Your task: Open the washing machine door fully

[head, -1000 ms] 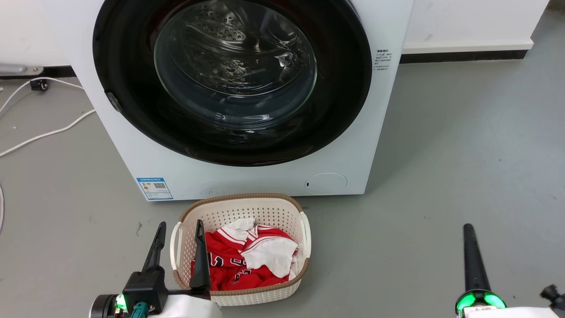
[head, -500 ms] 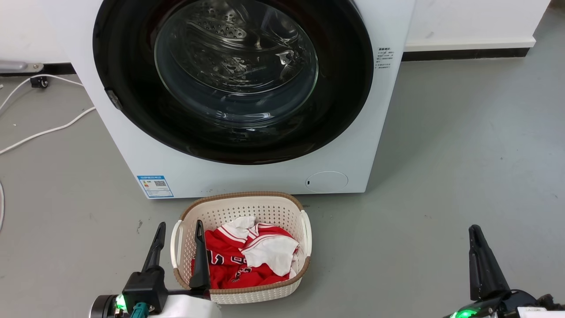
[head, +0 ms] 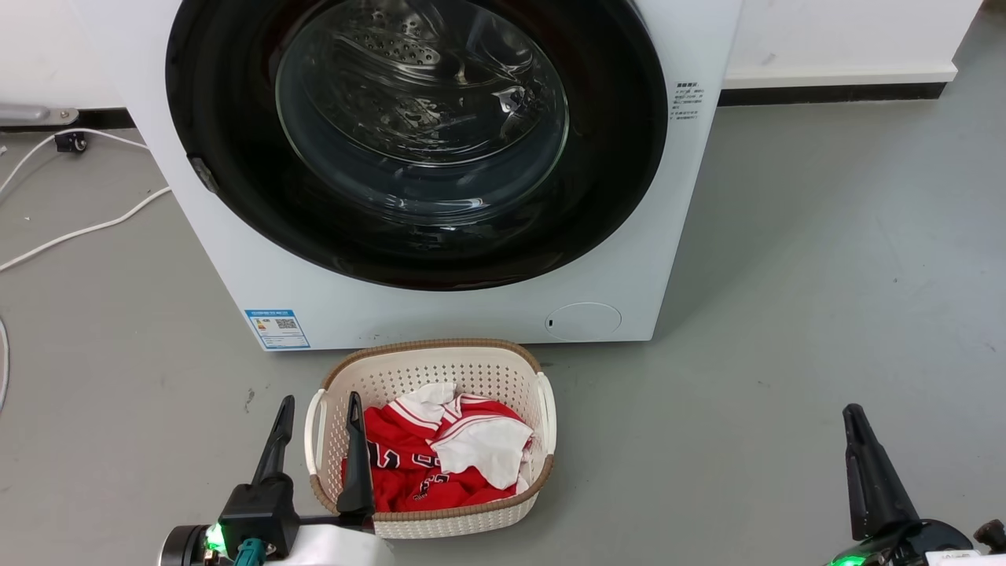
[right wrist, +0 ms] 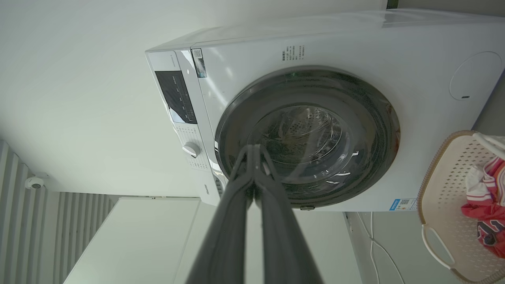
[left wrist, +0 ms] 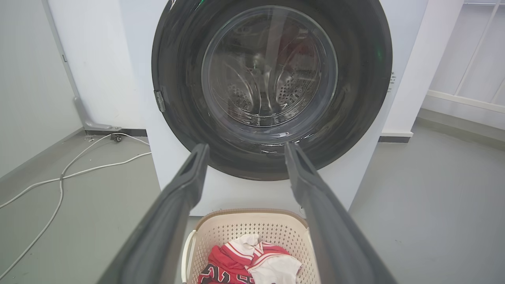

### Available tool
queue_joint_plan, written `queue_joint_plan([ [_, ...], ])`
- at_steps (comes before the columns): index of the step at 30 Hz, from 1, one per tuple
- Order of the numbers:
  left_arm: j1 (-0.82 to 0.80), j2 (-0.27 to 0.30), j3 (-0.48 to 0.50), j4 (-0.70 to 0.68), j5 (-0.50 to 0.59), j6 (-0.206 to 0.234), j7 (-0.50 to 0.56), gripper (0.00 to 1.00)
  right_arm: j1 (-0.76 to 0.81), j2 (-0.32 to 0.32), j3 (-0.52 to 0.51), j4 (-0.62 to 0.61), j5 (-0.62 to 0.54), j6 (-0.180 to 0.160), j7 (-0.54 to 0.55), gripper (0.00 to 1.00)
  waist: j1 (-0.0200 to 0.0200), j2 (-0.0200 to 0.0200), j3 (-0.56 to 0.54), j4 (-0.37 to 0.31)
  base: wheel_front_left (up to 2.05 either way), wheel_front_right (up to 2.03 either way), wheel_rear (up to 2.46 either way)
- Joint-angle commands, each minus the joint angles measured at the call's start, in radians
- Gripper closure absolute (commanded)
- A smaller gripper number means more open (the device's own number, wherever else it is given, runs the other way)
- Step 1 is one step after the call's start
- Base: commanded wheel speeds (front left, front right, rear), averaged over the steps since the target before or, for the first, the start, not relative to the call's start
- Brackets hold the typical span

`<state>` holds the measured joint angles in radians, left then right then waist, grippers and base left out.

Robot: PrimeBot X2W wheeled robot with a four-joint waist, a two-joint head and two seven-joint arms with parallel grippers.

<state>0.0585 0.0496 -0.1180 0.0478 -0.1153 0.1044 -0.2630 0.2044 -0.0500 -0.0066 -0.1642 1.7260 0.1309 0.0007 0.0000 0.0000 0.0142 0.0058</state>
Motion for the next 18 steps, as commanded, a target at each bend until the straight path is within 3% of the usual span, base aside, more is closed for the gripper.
queue_joint_plan([
  [1, 0.003, 0.001, 0.002, -0.002, 0.008, 0.003, -0.003, 0.00, 0.004, -0.001, 0.006, 0.000, -0.003, 0.000, 0.002, 1.00, 0.0000, 0.0000, 0.001, 0.001, 0.00, 0.00, 0.00],
  [11, -0.017, 0.001, 0.001, -0.010, 0.017, 0.012, -0.003, 0.00, -0.035, -0.001, 0.015, 0.015, -0.003, 0.000, -0.002, 1.00, 0.0000, 0.0000, 0.027, 0.008, 0.00, 0.00, 0.00],
  [18, -0.069, 0.001, -0.009, -0.022, 0.032, 0.008, -0.003, 0.00, -0.207, -0.017, -0.087, 0.101, -0.008, 0.000, 0.042, 1.00, 0.0000, 0.0000, 0.104, 0.019, 0.00, 0.00, 0.00],
])
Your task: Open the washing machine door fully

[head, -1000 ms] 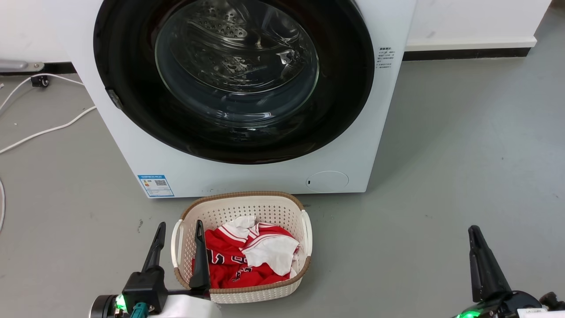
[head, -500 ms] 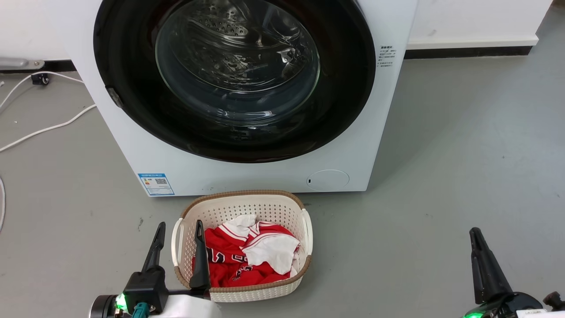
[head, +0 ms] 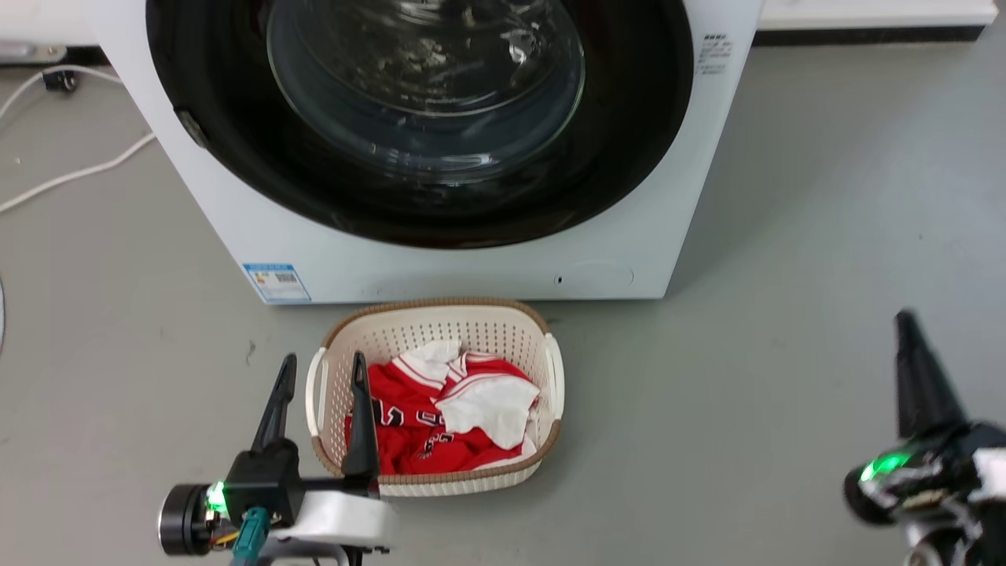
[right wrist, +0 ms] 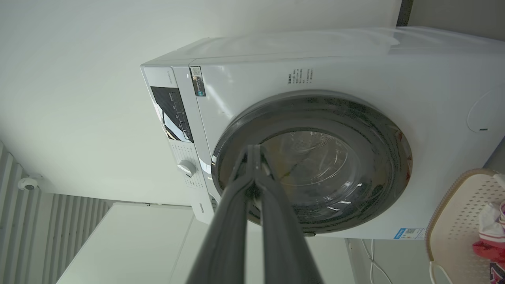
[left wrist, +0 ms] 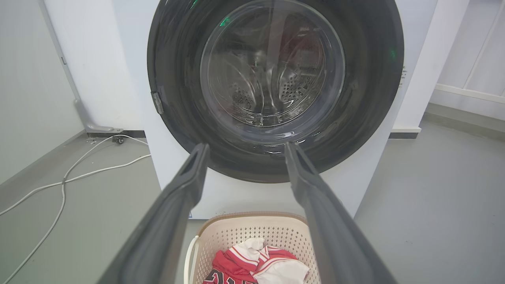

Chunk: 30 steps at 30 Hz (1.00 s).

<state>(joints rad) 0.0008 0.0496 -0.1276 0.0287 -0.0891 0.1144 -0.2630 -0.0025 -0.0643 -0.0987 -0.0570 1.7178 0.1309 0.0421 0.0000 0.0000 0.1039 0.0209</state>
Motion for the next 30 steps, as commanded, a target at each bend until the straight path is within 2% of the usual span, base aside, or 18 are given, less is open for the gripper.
queue_joint_plan([
  [1, -0.022, 0.001, -0.002, -0.005, 0.008, -0.005, -0.003, 0.00, -0.033, -0.011, -0.013, 0.009, 0.004, 0.000, 0.007, 1.00, 0.0000, 0.0000, 0.029, 0.007, 0.00, 0.00, 0.00],
  [9, -0.119, 0.001, 0.007, -0.027, 0.032, -0.020, -0.003, 0.00, -0.331, -0.107, -0.114, 0.139, 0.021, 0.000, 0.076, 1.00, 0.0000, 0.0000, 0.170, 0.025, 0.00, 0.00, 0.00],
  [16, -0.209, 0.001, 0.005, -0.062, 0.026, -0.010, -0.003, 0.00, -0.603, -0.206, -0.129, 0.287, 0.031, 0.000, 0.153, 1.00, 0.0000, 0.0000, 0.291, 0.054, 0.00, 0.00, 0.00],
  [23, -0.276, 0.001, -0.014, -0.090, 0.016, 0.002, -0.003, 0.00, -0.845, -0.280, -0.073, 0.441, 0.013, 0.000, 0.218, 1.00, 0.0000, 0.0000, 0.391, 0.084, 0.00, 0.00, 0.00],
  [30, -0.313, 0.001, -0.035, -0.095, 0.002, 0.012, -0.003, 0.00, -1.046, -0.303, 0.009, 0.549, -0.021, 0.000, 0.277, 1.00, 0.0000, 0.0000, 0.453, 0.112, 0.00, 0.00, 0.00],
])
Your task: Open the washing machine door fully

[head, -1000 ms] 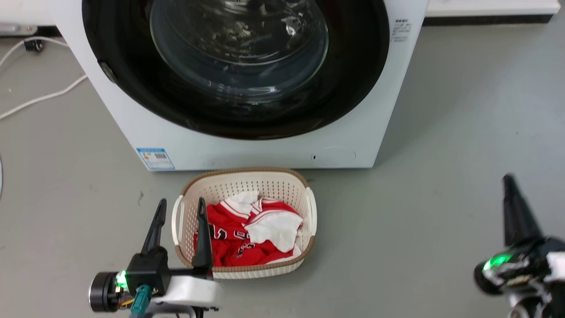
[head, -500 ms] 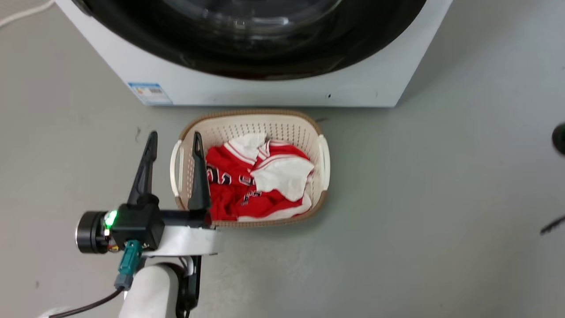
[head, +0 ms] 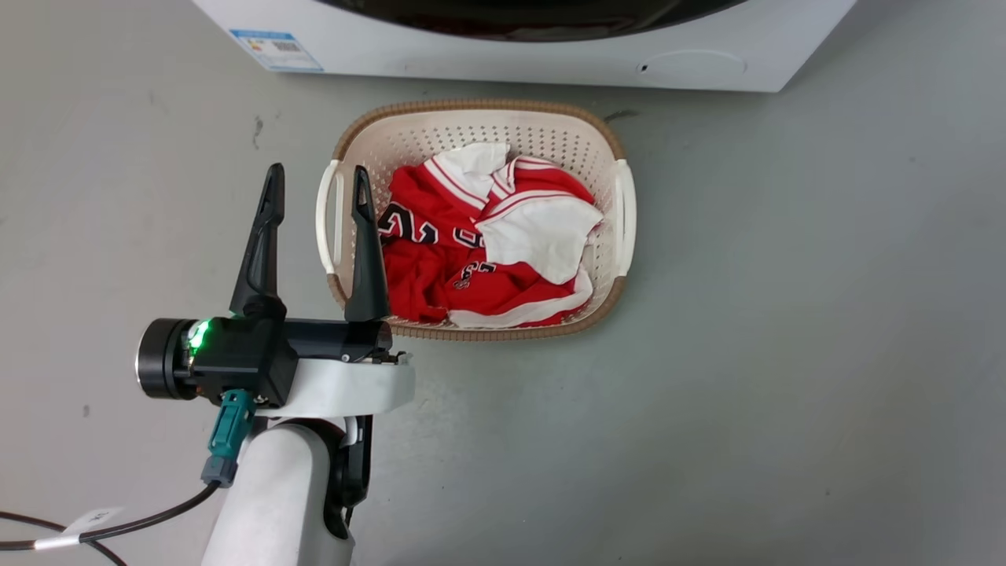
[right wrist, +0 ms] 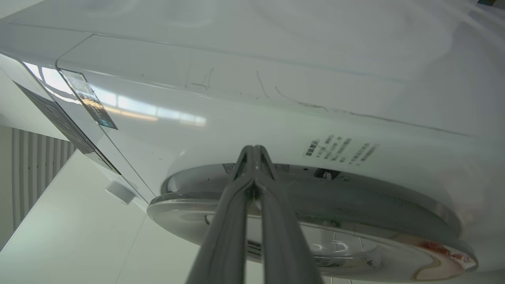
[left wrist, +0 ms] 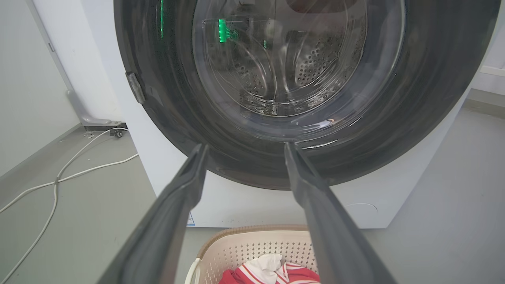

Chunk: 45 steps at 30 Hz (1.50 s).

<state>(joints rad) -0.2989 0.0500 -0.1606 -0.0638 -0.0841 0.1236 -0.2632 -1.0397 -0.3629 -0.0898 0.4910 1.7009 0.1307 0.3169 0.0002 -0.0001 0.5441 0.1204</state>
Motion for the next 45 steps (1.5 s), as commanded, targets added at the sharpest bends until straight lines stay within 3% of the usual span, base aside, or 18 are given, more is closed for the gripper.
queue_joint_plan([
  [1, -0.017, 0.001, -0.006, -0.004, -0.006, 0.004, -0.002, 0.00, -0.033, -0.007, 0.015, 0.016, -0.012, 0.000, 0.010, 1.00, -0.0002, 0.0001, 0.019, 0.016, 0.00, 0.00, 0.00],
  [11, -0.036, 0.001, -0.038, -0.001, -0.024, 0.018, -0.002, 0.00, -0.192, 0.005, 0.125, 0.113, -0.081, 0.000, 0.078, 1.00, -0.0002, 0.0001, 0.054, 0.049, 0.00, 0.00, 0.00],
  [20, -0.043, 0.001, -0.051, 0.005, -0.037, 0.026, -0.002, 0.00, -0.212, 0.020, 0.203, 0.143, -0.119, 0.000, 0.154, 1.00, -0.0002, 0.0001, 0.065, 0.062, 0.00, 0.00, 0.00],
  [29, -0.017, 0.001, -0.038, 0.018, -0.035, 0.022, -0.003, 0.00, -0.107, 0.025, 0.223, 0.092, -0.100, 0.000, 0.216, 1.00, -0.0002, 0.0001, 0.029, 0.047, 0.00, 0.00, 0.00],
  [45, 0.054, 0.001, -0.005, 0.034, -0.009, 0.015, -0.002, 0.00, 0.207, 0.070, 0.310, -0.114, -0.049, 0.000, 0.356, 1.00, -0.0002, 0.0001, -0.102, 0.007, 0.00, 0.00, 0.00],
])
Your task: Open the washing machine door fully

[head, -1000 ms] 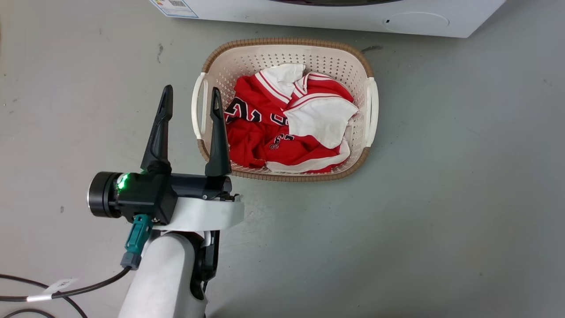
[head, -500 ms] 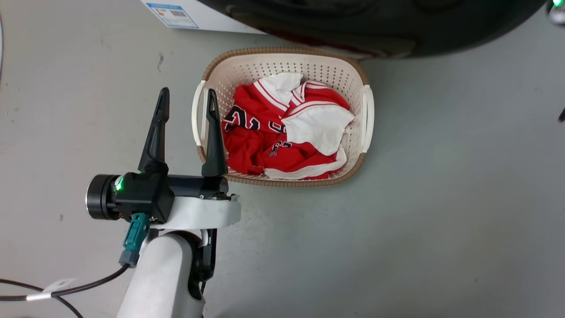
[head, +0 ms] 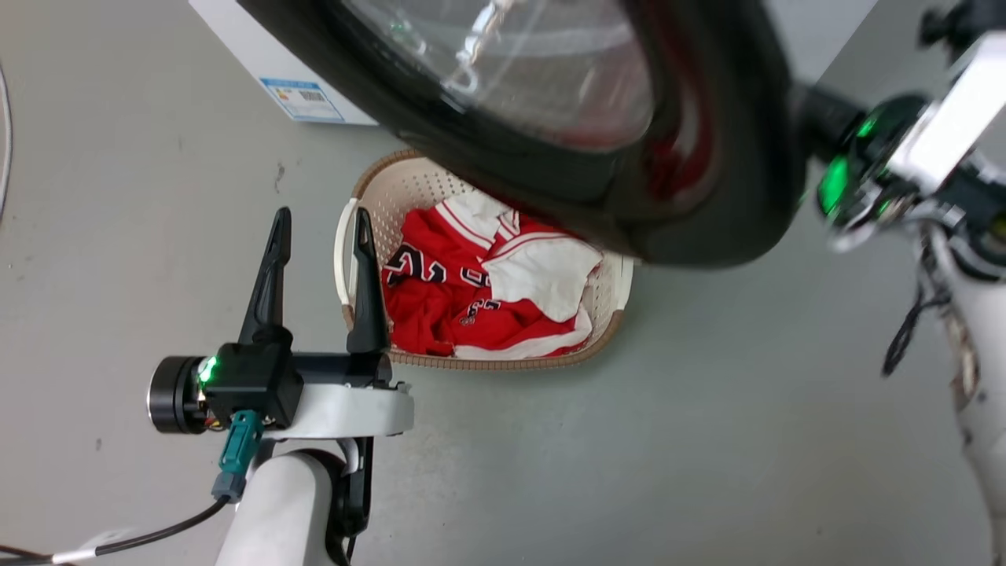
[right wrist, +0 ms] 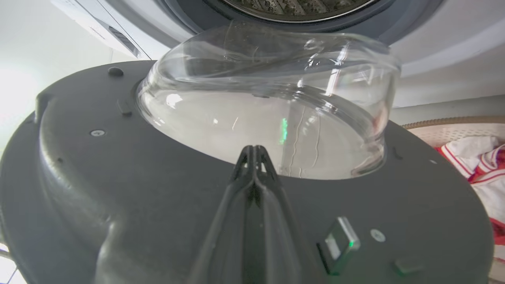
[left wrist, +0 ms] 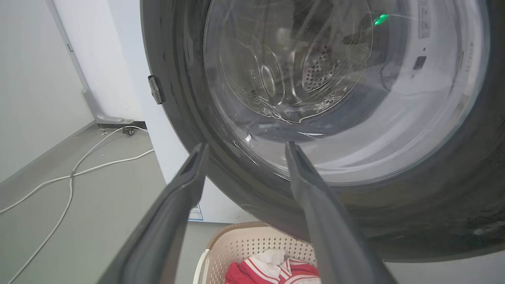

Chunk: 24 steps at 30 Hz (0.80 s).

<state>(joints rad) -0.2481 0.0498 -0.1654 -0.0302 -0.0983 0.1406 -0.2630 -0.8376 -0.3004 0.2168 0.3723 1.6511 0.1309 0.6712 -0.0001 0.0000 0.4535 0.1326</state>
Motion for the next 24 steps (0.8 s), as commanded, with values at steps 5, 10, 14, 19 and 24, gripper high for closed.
queue_joint_plan([
  [5, 0.042, 0.001, 0.012, 0.008, 0.010, -0.004, -0.003, 0.00, 0.120, 0.030, 0.040, -0.061, 0.013, 0.000, 0.032, 1.00, 0.0001, 0.0000, -0.060, -0.015, 0.00, 0.00, 0.00],
  [10, 0.074, 0.001, 0.023, 0.011, 0.014, -0.005, -0.003, 0.00, 0.220, 0.064, 0.080, -0.122, 0.021, 0.000, 0.051, 1.00, 0.0001, 0.0000, -0.096, -0.022, 0.00, 0.00, 0.00],
  [14, 0.090, 0.001, 0.026, 0.018, 0.017, -0.007, -0.003, 0.00, 0.293, 0.087, 0.116, -0.179, 0.026, 0.000, 0.064, 1.00, 0.0001, 0.0000, -0.120, -0.020, 0.00, 0.00, 0.00],
  [19, 0.107, 0.001, 0.031, 0.026, 0.020, -0.009, -0.003, 0.00, 0.369, 0.118, 0.150, -0.222, 0.030, 0.000, 0.069, 1.00, 0.0001, 0.0000, -0.149, -0.017, 0.00, 0.00, 0.00],
  [24, 0.129, 0.001, 0.036, 0.037, 0.024, -0.016, -0.003, 0.00, 0.435, 0.145, 0.184, -0.244, 0.034, 0.000, 0.075, 1.00, 0.0001, 0.0000, -0.185, -0.012, 0.00, 0.00, 0.00],
])
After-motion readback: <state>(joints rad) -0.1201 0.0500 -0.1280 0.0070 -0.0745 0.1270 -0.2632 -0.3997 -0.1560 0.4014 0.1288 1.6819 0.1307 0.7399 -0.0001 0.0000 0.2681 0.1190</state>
